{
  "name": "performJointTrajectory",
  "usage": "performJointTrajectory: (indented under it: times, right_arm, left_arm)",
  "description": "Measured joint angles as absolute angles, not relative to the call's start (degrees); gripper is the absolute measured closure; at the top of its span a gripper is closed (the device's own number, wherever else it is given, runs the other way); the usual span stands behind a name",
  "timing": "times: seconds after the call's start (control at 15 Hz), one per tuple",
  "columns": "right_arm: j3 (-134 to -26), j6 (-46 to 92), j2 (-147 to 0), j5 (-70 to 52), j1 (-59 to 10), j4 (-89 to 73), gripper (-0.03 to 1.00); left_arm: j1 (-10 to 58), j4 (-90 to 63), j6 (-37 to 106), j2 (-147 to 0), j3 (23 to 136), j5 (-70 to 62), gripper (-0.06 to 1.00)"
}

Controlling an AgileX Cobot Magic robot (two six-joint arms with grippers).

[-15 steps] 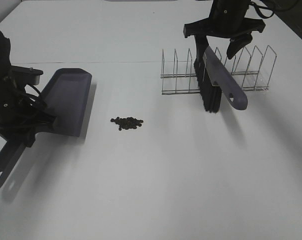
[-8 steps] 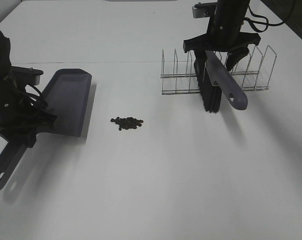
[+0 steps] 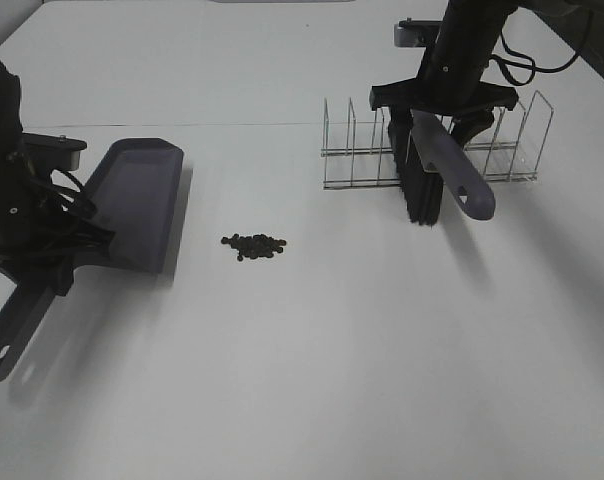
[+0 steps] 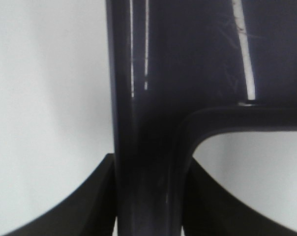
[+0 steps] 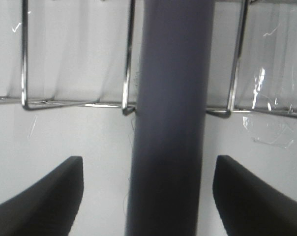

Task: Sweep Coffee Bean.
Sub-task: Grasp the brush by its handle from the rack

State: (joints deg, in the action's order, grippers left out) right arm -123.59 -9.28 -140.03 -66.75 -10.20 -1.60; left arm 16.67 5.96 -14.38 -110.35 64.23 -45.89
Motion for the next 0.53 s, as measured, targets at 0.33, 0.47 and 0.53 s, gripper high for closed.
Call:
performJointTrajectory:
  times: [0.33, 0.47, 0.53]
  right_arm:
    - [-123.6, -8.9, -140.0, -64.8, -10.2, -1.5, 0.47]
    - [-123.6, -8.9, -140.0, -64.8, -10.2, -1.2, 0.48]
    - [-123.6, -8.9, -140.0, -64.9, -10.2, -0.9, 0.48]
  left_arm:
    - [16.7, 5.8, -14.4, -110.4, 64.2, -45.9, 0.61]
    - [16.7, 5.8, -14.4, -110.4, 64.2, -45.9, 0.61]
    - [16.7, 5.8, -14.4, -110.4, 64.2, -45.9, 0.61]
